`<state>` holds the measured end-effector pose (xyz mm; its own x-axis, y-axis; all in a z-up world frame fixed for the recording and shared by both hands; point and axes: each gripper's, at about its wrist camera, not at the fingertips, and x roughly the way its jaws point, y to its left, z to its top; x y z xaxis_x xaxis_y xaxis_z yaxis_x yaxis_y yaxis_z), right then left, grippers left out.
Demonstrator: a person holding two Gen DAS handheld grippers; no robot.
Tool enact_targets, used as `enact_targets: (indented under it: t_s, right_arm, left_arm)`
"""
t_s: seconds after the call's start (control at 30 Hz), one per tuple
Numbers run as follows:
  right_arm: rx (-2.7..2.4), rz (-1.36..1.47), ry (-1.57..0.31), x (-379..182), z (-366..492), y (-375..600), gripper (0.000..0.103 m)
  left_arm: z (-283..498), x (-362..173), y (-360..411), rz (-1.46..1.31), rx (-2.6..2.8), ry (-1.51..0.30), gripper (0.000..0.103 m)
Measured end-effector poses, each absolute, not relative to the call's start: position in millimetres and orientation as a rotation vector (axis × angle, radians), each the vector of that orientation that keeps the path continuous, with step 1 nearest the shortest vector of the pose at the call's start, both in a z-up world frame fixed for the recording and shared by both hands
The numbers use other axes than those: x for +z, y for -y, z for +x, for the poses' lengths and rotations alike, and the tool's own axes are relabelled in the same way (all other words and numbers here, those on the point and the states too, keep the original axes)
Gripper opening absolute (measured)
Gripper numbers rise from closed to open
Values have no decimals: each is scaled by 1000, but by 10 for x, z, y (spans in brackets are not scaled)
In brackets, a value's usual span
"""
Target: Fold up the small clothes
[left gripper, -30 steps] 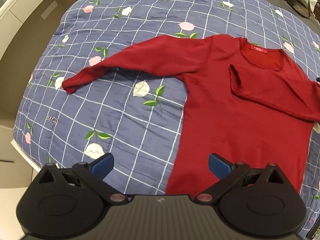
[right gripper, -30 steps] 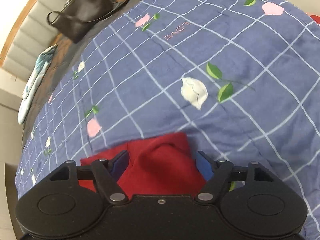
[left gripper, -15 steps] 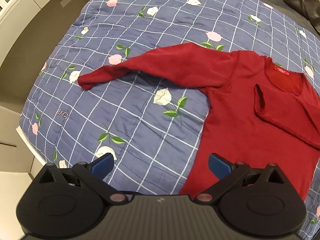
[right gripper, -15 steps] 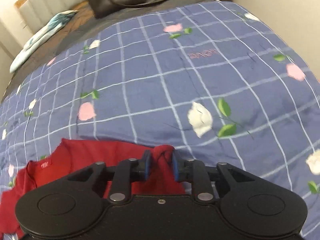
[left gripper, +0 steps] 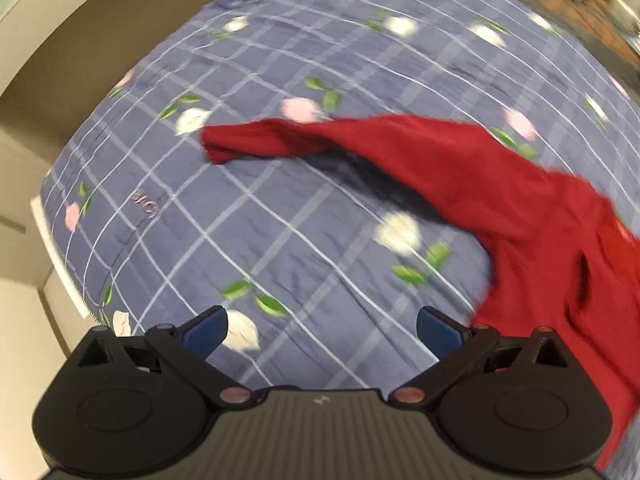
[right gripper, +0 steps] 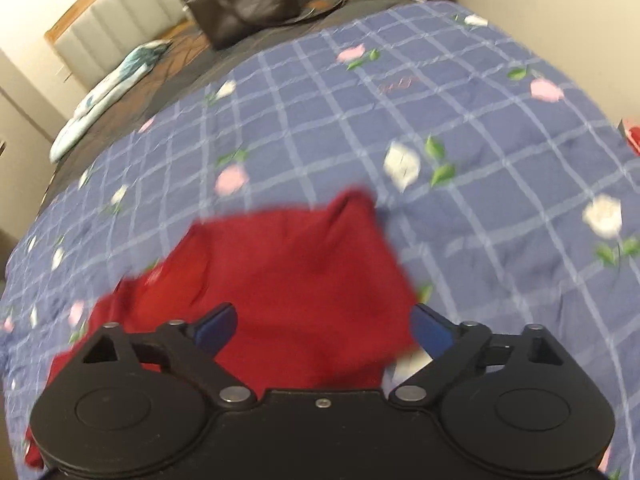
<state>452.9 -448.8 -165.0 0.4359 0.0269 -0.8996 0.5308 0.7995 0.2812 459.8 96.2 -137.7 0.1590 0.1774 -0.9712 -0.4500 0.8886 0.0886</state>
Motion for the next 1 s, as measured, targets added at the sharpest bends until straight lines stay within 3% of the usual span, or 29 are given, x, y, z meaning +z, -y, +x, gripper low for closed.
enact_targets:
  t_s: [0.4, 0.73, 0.8, 0.9, 0.97, 1.0]
  right_arm:
    - [-224, 516, -1317, -1488, 3721, 2858, 101]
    - [-196, 453, -1436, -1505, 3186, 2275, 101]
    - [-207, 460, -1448, -1500, 3104, 2279, 101]
    - [-247, 493, -1455, -1487, 2981, 2317, 101]
    - [-274, 509, -1457, -1473, 2892, 2350, 101]
    - [-283, 513, -1458, -1472, 2856, 2366, 102]
  left_arm:
    - [4780, -1868, -2457, -736, 593, -1183, 103]
    - [5364, -2211, -2767, -980, 616, -1188, 102]
    - [5480, -2256, -2767, -982, 649, -1226, 95]
    - [5588, -2338, -2760, -974, 689, -1282, 71]
    - [5614, -2391, -2759, -989, 701, -1309, 45]
    - [5609, -2409, -2763, -1016, 692, -1301, 41]
